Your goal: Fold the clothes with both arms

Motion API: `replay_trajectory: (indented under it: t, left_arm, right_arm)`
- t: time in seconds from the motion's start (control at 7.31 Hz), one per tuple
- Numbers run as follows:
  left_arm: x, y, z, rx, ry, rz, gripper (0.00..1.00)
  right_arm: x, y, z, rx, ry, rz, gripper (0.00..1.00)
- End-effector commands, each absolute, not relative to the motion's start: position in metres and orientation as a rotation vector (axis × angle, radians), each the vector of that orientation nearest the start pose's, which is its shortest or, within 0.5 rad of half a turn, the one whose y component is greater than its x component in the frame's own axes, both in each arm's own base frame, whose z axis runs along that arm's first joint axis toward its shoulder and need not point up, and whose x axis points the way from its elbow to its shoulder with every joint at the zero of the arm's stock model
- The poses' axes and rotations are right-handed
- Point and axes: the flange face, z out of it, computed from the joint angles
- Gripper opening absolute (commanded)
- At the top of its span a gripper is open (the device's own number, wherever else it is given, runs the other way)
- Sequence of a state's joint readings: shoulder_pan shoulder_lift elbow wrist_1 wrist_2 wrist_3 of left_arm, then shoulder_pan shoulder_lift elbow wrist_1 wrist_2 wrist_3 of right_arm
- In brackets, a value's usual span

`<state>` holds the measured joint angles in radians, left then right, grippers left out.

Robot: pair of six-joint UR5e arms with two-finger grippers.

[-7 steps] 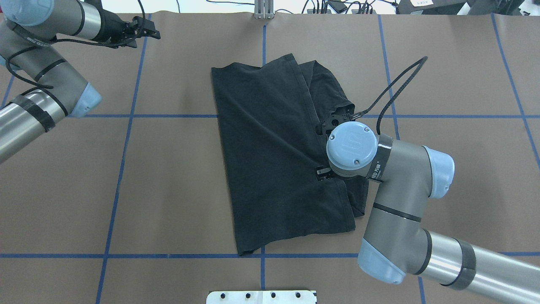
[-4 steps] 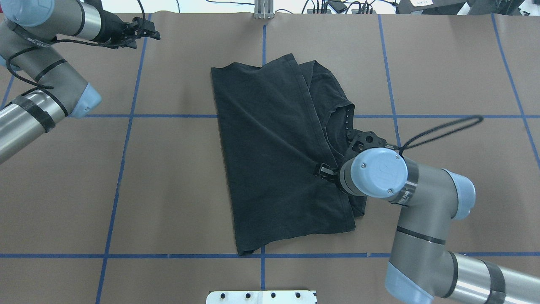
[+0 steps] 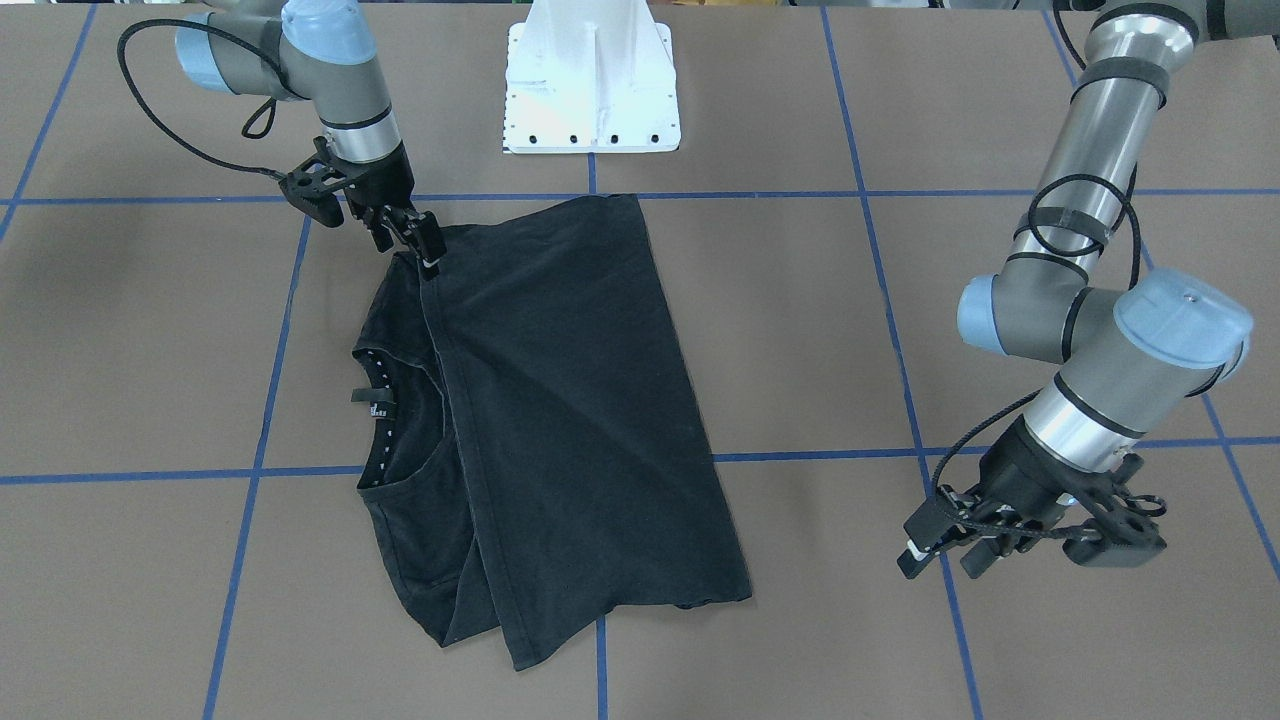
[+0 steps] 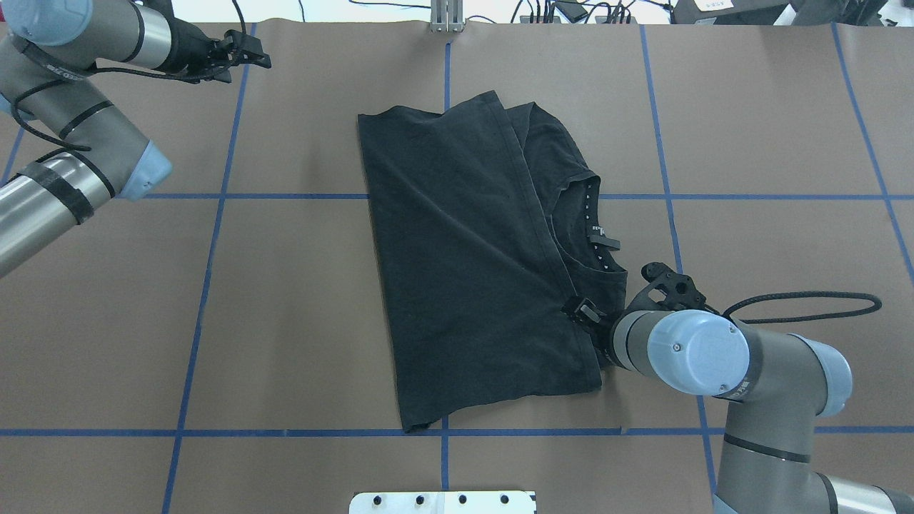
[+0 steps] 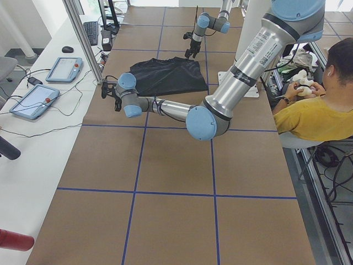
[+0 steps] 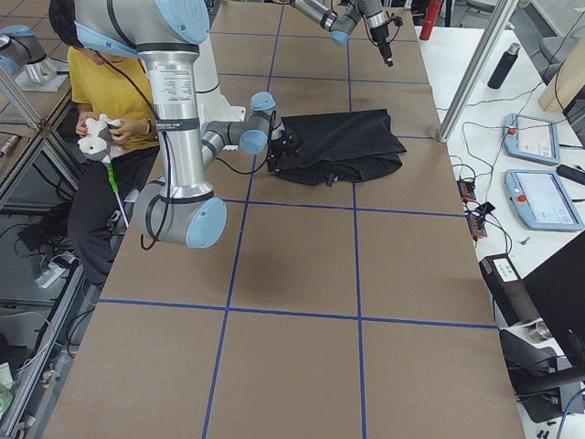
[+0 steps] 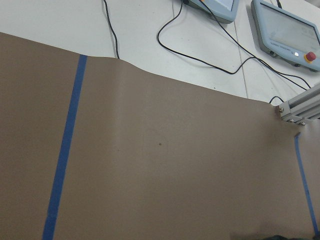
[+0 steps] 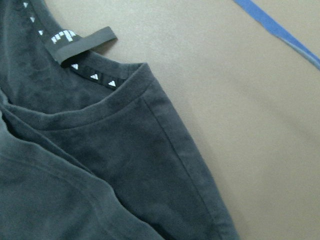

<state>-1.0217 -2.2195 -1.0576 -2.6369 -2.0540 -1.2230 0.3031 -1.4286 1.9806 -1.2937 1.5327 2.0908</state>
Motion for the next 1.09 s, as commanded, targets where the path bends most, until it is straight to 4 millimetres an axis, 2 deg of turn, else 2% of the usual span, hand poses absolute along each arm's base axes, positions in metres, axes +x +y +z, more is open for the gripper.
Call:
replay_trajectory:
  t: [0.0, 0.14, 0.41, 0.68, 0.82, 0.96]
  left_arm:
    - [0.3243, -0.6967, 0.3865, 0.417, 1.18, -0.295, 0.9]
    - [0.3241, -0.6964, 0.3876, 0.417, 1.179, -0.294, 0.9]
    - [0.3241, -0.6963, 0.3875, 0.418, 1.18, -0.292, 0.9]
    - [0.3242, -0.6964, 0.3876, 0.416, 1.179, -0.295, 0.9]
    - [0.324, -0.6961, 0.3888, 0.415, 1.178, -0.294, 0.9]
    - [0.324, -0.6961, 0.3888, 0.415, 1.178, -0.294, 0.9]
  right_arm:
    - [-0.479, -0.2687, 0.3874, -0.078, -0.822, 0.818, 0.96]
    - [-0.484, -0.265, 0.3816, -0.071, -0.836, 0.82, 0.96]
    - [-0.4837, -0.2651, 0.3817, -0.072, -0.84, 0.823, 0.85]
    - [-0.4832, -0.2649, 0.3878, -0.069, -0.832, 0.822, 0.83]
    - [-0.4838, -0.2653, 0.3847, -0.07, -0.838, 0.824, 0.77]
    - [-0.4848, -0.2655, 0.3807, -0.072, -0.846, 0.825, 0.52]
